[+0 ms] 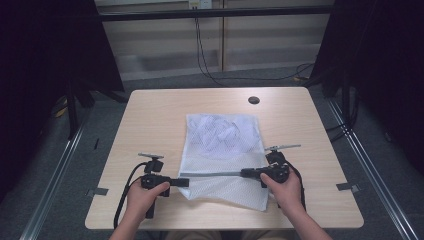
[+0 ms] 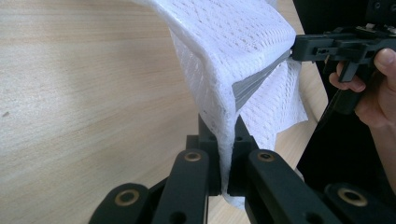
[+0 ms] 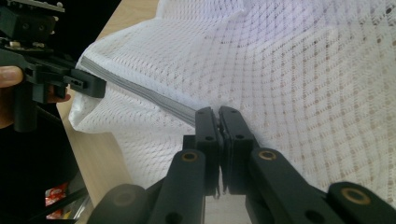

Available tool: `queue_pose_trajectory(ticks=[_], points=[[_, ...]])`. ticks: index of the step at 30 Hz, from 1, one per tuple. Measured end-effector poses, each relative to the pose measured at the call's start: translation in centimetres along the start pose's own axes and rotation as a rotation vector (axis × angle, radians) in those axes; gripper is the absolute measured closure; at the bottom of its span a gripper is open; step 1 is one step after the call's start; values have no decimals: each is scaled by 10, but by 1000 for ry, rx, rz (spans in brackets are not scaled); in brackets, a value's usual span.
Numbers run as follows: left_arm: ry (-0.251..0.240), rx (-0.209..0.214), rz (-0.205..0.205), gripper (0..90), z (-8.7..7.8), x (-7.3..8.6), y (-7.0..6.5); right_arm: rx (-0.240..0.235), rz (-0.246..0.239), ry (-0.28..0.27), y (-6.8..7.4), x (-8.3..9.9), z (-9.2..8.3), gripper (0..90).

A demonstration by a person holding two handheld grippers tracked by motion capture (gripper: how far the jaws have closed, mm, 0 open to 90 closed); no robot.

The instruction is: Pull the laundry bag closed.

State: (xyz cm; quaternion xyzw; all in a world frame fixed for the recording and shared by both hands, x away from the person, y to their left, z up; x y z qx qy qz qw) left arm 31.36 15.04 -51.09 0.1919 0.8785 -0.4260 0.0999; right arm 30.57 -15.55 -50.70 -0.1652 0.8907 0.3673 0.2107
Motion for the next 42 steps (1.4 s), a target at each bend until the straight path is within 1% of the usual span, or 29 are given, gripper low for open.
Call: queue_pose_trajectory(ticks=[5,6,9,11,12,13,15,16,17,19,22,23,24,26,27,28,31,36,40,42], points=[[0,0,1,886,0,0,0,-3,1,-2,0,0,-1,867],[-6,2,-6,886,0,0,0,-4,2,-1,-1,0,-1,867],[-9,2,-8,886,0,0,0,-8,1,-3,-1,0,-1,867],[-2,-1,1,886,0,0,0,-8,5,-5,-1,0,-2,868],[-2,-4,-1,886,0,0,1,-8,4,-3,-1,0,-3,868],[-6,3,-12,886,0,0,0,0,3,-3,-2,1,-3,867],[-8,3,-8,886,0,0,1,-5,14,-6,-3,1,-5,868],[-6,2,-8,886,0,0,1,-8,14,-7,-4,1,-5,868],[2,-2,0,886,0,0,1,-6,13,-7,-4,1,-5,868],[-6,2,-8,886,0,0,1,-5,12,-5,-4,1,-5,868],[-3,1,-3,886,0,0,2,-11,8,-9,-4,1,-5,868],[-4,1,-8,886,1,0,1,-12,7,-11,-5,1,-6,868],[1,-1,-5,886,1,0,1,-9,10,-12,-5,1,-6,868],[-6,-5,-11,886,1,0,1,-4,12,-12,-5,1,-6,868],[-4,1,-13,886,0,0,2,-1,9,-8,-6,1,-7,868],[-2,-4,-5,886,0,1,2,-2,12,-9,-6,1,-7,868],[0,-5,-2,886,0,1,2,-3,9,-9,-7,2,-8,868],[1,0,-7,886,0,1,2,-4,7,-7,-7,1,-8,868],[7,-2,1,886,0,1,2,-4,5,-10,-8,1,-8,868],[10,-7,-1,886,0,1,2,-4,8,-9,-9,1,-8,868]])
Point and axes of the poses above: each handheld gripper's, and its own axes: z roughly forward along the jaws, x roughly out of its underside, y roughly to its left, the point moved 5 cm from there along z, roughly forward along the jaws, and after that the axes turned 7 degrees about y, right-handed, at the moved point
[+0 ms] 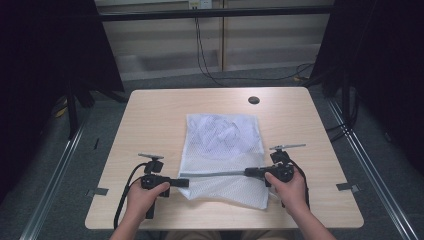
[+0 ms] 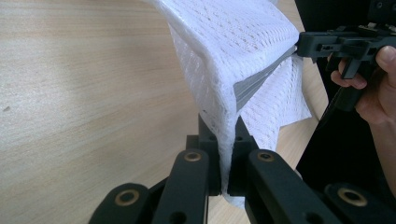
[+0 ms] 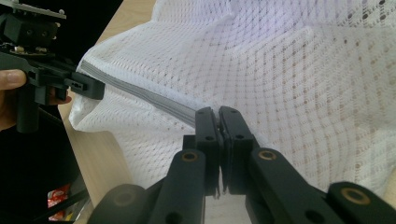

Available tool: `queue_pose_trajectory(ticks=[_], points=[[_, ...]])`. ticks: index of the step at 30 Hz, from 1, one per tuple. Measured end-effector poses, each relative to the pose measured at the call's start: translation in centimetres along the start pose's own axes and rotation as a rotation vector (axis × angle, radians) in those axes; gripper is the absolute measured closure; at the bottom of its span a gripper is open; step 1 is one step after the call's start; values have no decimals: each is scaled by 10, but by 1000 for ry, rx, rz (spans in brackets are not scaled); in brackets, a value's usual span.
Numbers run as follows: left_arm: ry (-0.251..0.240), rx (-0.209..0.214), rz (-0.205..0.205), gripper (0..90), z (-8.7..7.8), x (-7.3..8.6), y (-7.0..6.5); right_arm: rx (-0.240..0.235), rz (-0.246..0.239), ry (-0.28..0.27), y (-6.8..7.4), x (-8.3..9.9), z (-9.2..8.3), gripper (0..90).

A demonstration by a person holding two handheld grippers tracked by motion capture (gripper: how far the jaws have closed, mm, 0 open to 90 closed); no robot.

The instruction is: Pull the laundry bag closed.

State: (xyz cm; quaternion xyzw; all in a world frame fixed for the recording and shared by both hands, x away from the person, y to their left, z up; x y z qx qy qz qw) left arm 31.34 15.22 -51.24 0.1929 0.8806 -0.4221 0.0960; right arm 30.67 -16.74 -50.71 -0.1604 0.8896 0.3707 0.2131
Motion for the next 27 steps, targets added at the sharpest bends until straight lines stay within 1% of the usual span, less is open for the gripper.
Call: queue_pose_trajectory(ticks=[1,3,7,8,9,11,12,14,16,19,20,22,23,27], points=[[-3,5,-3,886,0,0,0,9,-1,2,-1,0,0,868],[-3,5,-3,886,0,0,0,-1,11,1,-1,0,-1,868],[0,1,-5,886,0,0,0,1,10,-1,-1,0,-1,868],[7,0,-9,887,-1,1,0,10,7,-1,-2,0,-1,868],[0,-4,-9,886,-2,1,1,14,4,-3,-3,0,-2,868],[-14,2,-26,887,-3,0,1,15,18,-10,-6,-1,-5,868],[-8,-3,-13,886,-4,1,3,13,20,-12,-7,0,-6,868],[-8,-3,-14,886,-4,1,3,11,27,-13,-9,1,-7,868],[-20,-1,-29,887,-3,0,2,17,23,-13,-8,1,-7,868],[-10,-7,-11,886,-4,0,3,14,25,-12,-8,1,-7,868],[-17,-3,-23,886,-4,0,2,14,24,-13,-8,1,-7,868],[-17,-2,-23,887,-4,0,2,12,21,-14,-8,1,-7,868],[-8,-6,-14,887,-4,1,2,12,20,-14,-8,1,-7,868],[-4,-3,-16,887,-4,1,2,9,23,-18,-7,1,-8,868]])
Point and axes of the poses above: each handheld gripper's, and its own axes: z roughly forward along the jaws, x roughly out of its underside, y roughly to its left, the point moved 5 cm from there along z, roughly forward along the jaws, and after that the axes turned 7 degrees about y, right-handed, at the moved point
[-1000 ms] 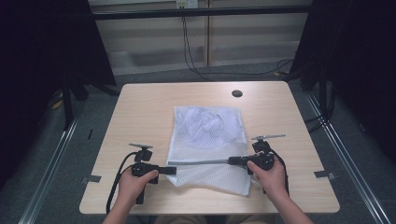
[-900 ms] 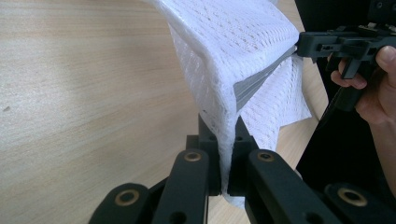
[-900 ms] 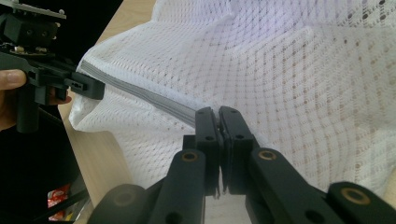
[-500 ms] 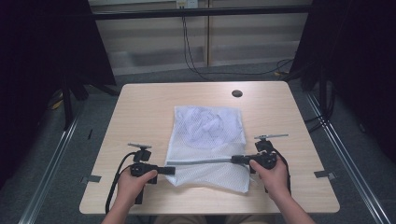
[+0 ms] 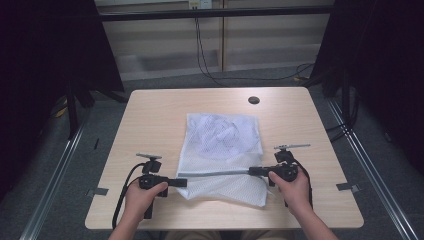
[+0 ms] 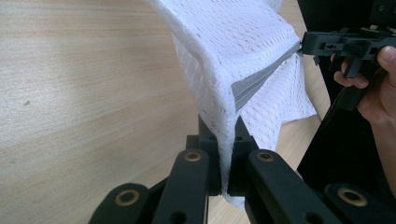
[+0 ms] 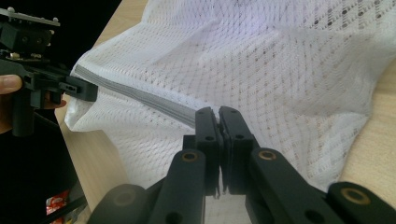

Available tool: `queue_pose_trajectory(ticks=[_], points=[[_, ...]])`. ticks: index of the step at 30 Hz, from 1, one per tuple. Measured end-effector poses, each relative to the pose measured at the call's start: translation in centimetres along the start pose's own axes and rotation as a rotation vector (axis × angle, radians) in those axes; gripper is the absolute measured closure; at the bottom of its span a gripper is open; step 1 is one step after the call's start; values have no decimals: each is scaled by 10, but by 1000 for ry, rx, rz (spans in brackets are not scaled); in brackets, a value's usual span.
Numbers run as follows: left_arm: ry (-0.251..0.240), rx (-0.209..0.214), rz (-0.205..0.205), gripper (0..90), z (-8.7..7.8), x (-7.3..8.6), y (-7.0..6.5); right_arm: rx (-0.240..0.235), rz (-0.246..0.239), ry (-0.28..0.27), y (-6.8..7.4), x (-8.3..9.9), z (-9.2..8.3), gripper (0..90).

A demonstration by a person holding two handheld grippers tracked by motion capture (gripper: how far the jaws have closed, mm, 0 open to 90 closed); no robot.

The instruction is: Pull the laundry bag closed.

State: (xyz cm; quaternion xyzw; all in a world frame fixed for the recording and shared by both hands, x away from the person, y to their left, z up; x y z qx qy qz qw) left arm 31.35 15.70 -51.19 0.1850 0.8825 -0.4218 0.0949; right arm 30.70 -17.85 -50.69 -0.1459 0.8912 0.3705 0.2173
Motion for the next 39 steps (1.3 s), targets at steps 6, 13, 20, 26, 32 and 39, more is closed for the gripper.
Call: queue_pose_trajectory(ticks=[6,13,20,26,32,39], points=[[-8,-1,-8,887,0,-1,0,-1,0,3,0,0,0,868],[-19,-2,-22,887,-5,0,4,17,12,-9,-6,-1,-6,868],[-21,-11,-17,887,-8,0,5,16,13,-7,-6,0,-7,868],[-35,-2,-36,887,-12,1,6,14,30,-22,-11,-1,-13,868],[-39,-8,-30,887,-13,1,7,12,30,-16,-10,-1,-13,868],[-32,-18,-34,887,-14,1,8,25,22,-18,-12,-1,-15,868]])
Point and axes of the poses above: each handheld gripper's, and its own axes: z roughly forward along the jaws, x roughly out of its underside, y roughly to its left, the point moved 5 cm from there along z, roughly forward along the jaws, and after that the axes turned 7 degrees about y, right-handed, at the moved point
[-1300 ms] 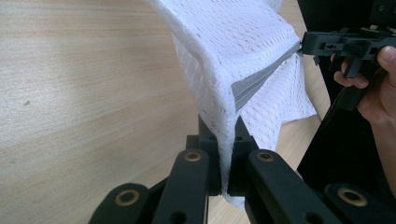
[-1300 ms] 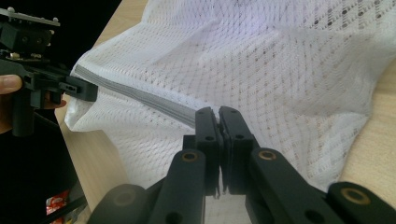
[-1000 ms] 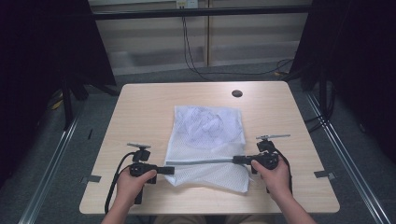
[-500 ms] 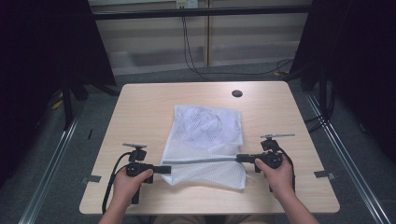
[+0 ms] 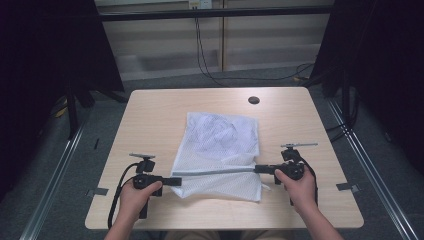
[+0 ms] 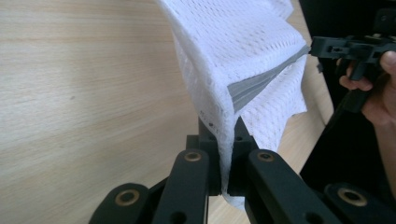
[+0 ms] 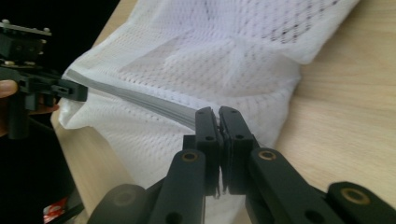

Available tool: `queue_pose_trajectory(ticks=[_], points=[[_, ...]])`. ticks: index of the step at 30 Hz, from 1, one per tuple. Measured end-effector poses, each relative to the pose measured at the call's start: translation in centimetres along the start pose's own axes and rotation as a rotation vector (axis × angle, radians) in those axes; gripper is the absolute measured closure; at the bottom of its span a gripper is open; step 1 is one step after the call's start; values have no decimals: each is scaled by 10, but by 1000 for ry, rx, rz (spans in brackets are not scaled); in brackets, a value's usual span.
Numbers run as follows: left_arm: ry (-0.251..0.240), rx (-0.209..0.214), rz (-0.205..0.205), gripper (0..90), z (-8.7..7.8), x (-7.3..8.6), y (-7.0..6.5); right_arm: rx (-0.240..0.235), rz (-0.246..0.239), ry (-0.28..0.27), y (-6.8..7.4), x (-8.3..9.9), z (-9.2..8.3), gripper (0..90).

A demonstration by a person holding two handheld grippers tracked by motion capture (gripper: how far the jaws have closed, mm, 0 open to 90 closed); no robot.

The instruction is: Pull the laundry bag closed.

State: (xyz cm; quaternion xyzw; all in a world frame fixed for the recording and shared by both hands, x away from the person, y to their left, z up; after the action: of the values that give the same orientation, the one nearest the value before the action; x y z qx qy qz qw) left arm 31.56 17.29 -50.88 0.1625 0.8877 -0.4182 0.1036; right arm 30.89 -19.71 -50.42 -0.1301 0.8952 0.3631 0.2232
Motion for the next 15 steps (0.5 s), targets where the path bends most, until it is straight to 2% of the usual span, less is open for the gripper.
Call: queue_pose_trajectory(ticks=[4,12,14,15], points=[[-6,3,1,886,-1,0,1,-1,18,-16,-4,-1,-5,868],[-2,5,3,886,0,-1,0,-1,14,-22,-4,0,-8,868],[-2,6,-9,887,1,-1,-1,6,12,-23,-4,0,-9,868],[-1,6,-2,886,2,-2,0,14,10,-21,-4,1,-9,868]])
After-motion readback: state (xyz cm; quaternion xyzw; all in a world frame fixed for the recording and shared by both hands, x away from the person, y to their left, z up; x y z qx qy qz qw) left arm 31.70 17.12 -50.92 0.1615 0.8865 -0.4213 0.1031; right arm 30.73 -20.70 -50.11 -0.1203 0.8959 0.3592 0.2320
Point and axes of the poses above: each handheld gripper's, and its own axes: z roughly forward along the jaws, x roughly out of its underside, y roughly to its left, the point moved 5 cm from there along z, roughly forward along the jaws, and after that the axes turned 7 degrees about y, right-handed, at the moved point
